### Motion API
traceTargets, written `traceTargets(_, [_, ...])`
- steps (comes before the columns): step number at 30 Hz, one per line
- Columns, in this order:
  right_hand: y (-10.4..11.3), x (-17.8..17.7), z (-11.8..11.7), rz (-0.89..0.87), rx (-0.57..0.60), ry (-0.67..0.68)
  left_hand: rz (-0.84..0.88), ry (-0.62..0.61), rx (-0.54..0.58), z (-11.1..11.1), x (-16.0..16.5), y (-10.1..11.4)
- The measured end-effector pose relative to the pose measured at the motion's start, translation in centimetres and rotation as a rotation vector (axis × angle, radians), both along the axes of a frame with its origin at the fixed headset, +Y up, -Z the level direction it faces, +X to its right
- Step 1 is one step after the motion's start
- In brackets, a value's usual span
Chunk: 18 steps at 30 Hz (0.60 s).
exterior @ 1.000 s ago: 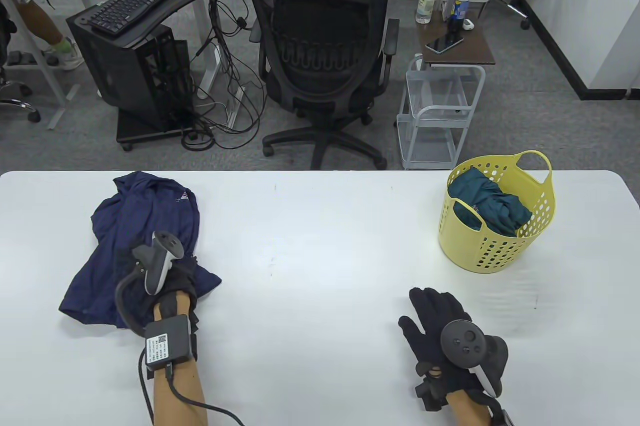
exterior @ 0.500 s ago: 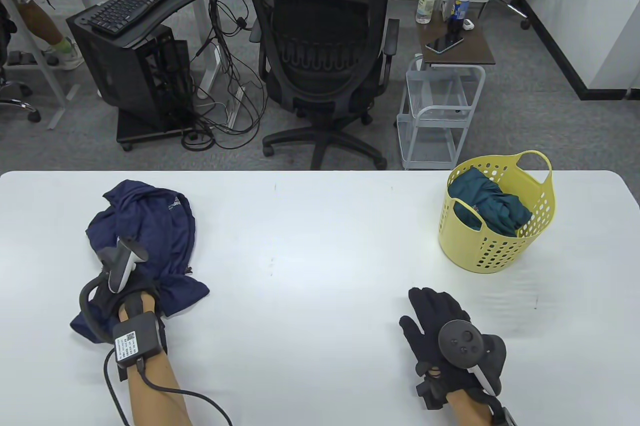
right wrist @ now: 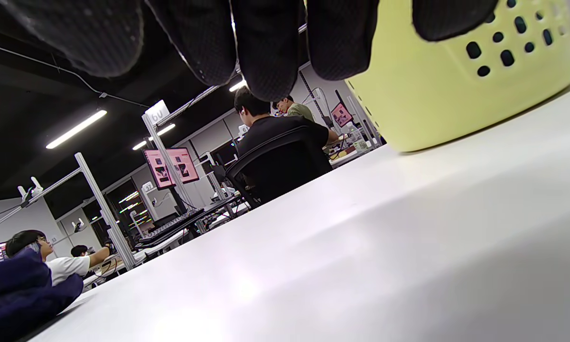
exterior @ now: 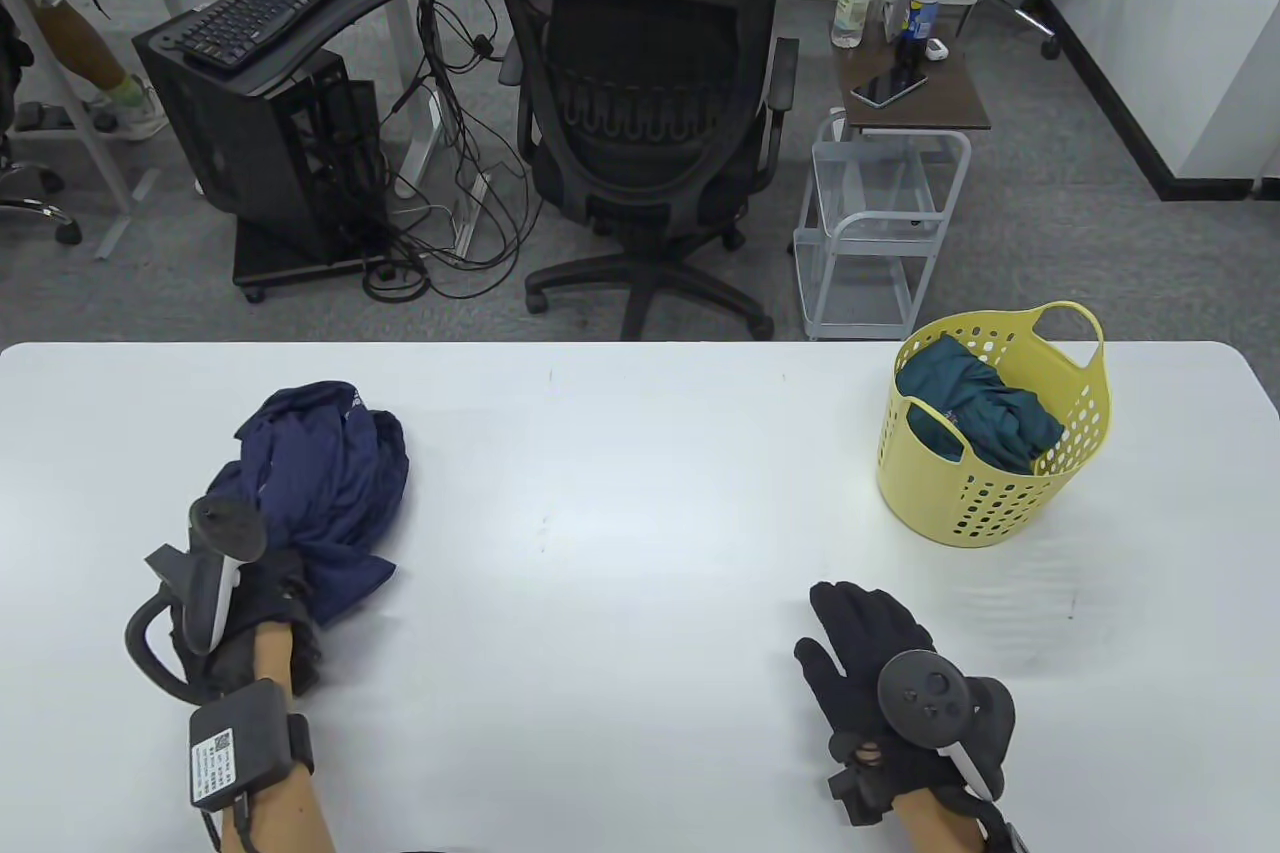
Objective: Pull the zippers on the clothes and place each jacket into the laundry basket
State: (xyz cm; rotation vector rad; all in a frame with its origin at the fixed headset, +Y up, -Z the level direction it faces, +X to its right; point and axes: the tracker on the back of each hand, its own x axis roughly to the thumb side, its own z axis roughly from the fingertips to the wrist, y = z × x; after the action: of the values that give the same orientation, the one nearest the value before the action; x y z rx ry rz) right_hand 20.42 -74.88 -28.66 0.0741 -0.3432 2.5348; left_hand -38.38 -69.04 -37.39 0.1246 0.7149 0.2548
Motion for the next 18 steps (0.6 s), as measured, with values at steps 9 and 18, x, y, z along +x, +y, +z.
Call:
traceTargets(9, [-0.1, 0.8, 0.1, -0.028, -0.009, -0.020, 0.018, -0.222, 0.291, 3.7, 6.3, 9.9])
traceTargets(18, [0.1, 2.6, 0.0, -0.078, -0.015, -0.076, -0.014, -0.510, 0.403, 8.0, 17.7, 11.4])
